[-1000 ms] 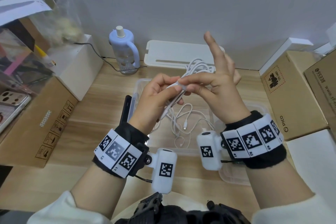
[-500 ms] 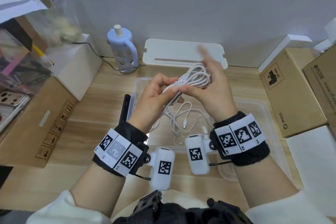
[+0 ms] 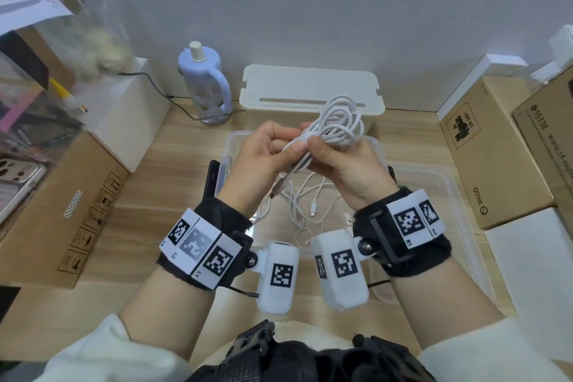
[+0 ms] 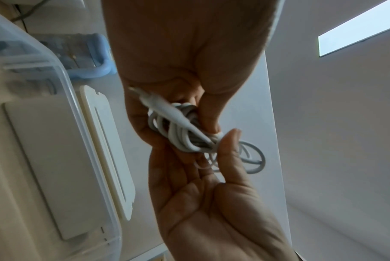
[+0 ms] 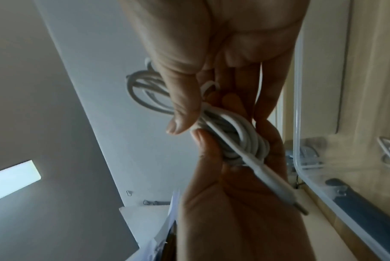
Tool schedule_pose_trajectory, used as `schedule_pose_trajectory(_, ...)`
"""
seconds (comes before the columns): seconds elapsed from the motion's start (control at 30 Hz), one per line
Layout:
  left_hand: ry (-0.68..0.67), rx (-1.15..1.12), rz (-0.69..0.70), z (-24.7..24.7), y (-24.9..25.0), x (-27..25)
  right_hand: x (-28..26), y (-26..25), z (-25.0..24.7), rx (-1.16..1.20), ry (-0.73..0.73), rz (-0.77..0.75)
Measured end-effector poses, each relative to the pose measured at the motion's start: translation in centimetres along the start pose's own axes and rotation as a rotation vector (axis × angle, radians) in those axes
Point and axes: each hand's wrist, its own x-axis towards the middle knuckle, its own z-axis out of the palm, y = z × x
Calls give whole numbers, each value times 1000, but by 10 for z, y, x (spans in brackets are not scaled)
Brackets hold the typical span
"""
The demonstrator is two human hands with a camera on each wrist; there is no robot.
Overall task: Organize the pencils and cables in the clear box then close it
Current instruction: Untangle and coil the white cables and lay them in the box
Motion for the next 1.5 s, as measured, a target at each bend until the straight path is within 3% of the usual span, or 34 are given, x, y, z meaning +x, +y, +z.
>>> schedule_pose_trajectory(0.17, 128, 158, 105, 4, 4, 1, -4, -1, 3, -126, 58, -53)
schedule_pose_trajectory(0.5, 181, 660, 186, -4, 2, 4, -9, -7, -3, -367, 180, -17)
schedule_pose_trajectory(0.7, 209, 729, 91, -18, -8, 10, -7, 1, -4, -383, 118, 104)
schedule_pose_trajectory(0.83, 209, 659, 46, -30, -10, 8, 4, 1, -7, -427, 33, 187)
schedule_pose_trajectory(1.1, 214, 586, -185, -52, -18, 16, 38, 16, -45, -698, 68, 460)
schedule_pose_trajectory(1.2, 214, 560, -412, -48, -36, 35, 44, 28, -53, -719, 64, 586)
schedule_pose_trajectory(1.3, 232, 417, -782, -47, -55, 50, 45, 35, -55, -702, 55, 642)
schedule_pose_trajectory(1.37, 233, 368, -959, -51, -71, 55, 46, 38, -58, -687, 60, 653)
schedule_pose_trajectory(1.5, 229, 346, -1060, -48, -92, 63, 50, 42, -67, -651, 85, 659)
